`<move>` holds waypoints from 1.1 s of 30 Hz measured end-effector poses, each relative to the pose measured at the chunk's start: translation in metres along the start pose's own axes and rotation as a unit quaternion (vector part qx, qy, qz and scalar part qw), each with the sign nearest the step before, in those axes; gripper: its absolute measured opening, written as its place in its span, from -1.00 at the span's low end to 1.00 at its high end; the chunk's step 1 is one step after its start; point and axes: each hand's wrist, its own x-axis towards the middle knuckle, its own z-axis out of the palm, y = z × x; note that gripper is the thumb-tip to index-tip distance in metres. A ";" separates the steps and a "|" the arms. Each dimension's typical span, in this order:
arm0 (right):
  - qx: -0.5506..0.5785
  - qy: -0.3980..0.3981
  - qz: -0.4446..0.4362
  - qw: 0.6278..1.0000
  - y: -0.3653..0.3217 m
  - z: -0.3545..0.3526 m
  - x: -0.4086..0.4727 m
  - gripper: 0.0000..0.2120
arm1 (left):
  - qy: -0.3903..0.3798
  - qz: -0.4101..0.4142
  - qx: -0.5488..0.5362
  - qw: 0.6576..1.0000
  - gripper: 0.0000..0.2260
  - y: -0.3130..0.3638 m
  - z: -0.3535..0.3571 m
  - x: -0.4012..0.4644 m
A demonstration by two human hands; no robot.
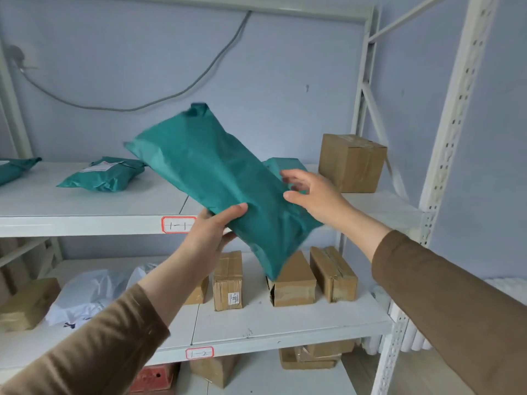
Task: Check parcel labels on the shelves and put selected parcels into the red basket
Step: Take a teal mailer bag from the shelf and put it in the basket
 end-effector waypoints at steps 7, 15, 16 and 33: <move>0.339 0.018 0.159 0.927 0.003 -0.018 -0.034 -0.79 | 0.022 0.514 0.549 0.659 -0.54 0.021 -0.011 0.012; 0.407 -0.219 0.200 0.864 0.025 -0.017 -0.066 -0.32 | -0.100 0.673 0.628 0.377 -0.66 0.013 -0.012 0.019; 0.401 -0.223 0.190 0.868 0.023 -0.013 -0.068 -0.40 | -0.095 0.669 0.625 0.391 -0.65 0.011 -0.011 0.020; 0.426 0.003 0.217 0.878 0.026 0.057 0.007 -0.45 | -0.046 -0.093 0.158 0.982 -0.13 -0.015 -0.009 0.022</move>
